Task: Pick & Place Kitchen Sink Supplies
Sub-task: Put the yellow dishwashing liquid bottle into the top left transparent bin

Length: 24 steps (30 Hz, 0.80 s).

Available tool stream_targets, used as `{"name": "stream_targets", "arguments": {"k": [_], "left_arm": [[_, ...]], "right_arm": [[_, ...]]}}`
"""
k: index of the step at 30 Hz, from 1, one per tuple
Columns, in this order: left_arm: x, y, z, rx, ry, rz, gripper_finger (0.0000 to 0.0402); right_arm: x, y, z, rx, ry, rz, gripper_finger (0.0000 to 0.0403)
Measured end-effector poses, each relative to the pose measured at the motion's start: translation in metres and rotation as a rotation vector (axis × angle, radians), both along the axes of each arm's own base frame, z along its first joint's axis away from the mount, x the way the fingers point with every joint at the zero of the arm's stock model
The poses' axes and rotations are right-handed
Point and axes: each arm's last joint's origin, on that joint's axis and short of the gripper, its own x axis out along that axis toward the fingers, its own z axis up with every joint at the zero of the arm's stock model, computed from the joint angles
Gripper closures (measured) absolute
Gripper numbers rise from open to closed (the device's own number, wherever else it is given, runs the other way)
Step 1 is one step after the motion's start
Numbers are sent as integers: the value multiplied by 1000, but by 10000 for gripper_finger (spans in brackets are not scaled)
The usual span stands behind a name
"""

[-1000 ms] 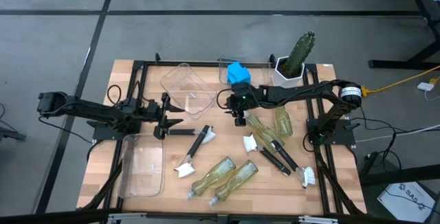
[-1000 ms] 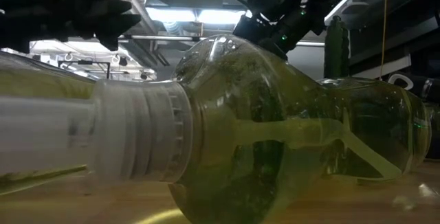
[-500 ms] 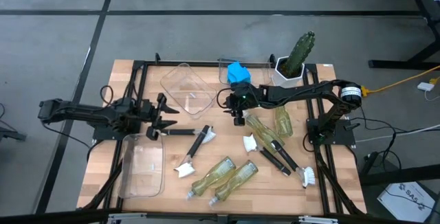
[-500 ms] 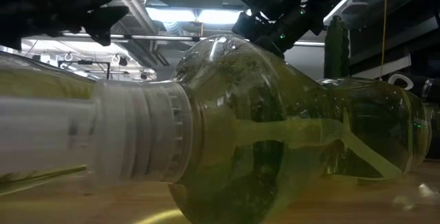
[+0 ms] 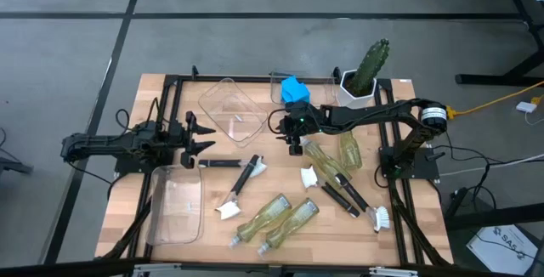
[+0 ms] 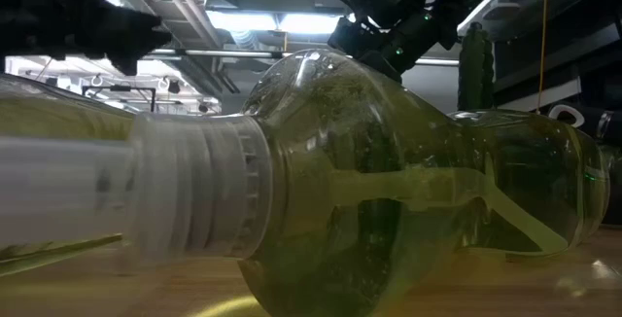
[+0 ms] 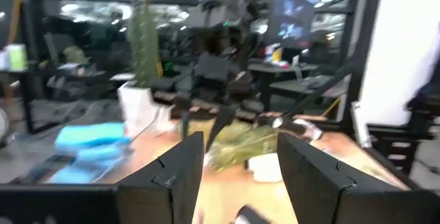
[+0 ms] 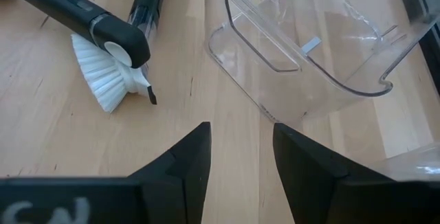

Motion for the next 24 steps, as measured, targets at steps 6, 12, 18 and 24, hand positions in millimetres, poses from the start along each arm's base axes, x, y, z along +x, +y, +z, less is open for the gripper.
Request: {"name": "stream_targets", "arguments": {"k": [6,12,18,24], "left_arm": [[-2,1,-10,-52,90,44,221],[-2,1,-11,-32,102,59,221],[-1,1,-12,-22,113,41,221],[-1,1,-12,-22,119,38,222]], "right_arm": [[1,0,1,-5,-9,3,247],[1,0,1,-5,-9,3,247],[1,0,1,-5,-9,3,247],[1,0,1,-5,-9,3,247]]}}
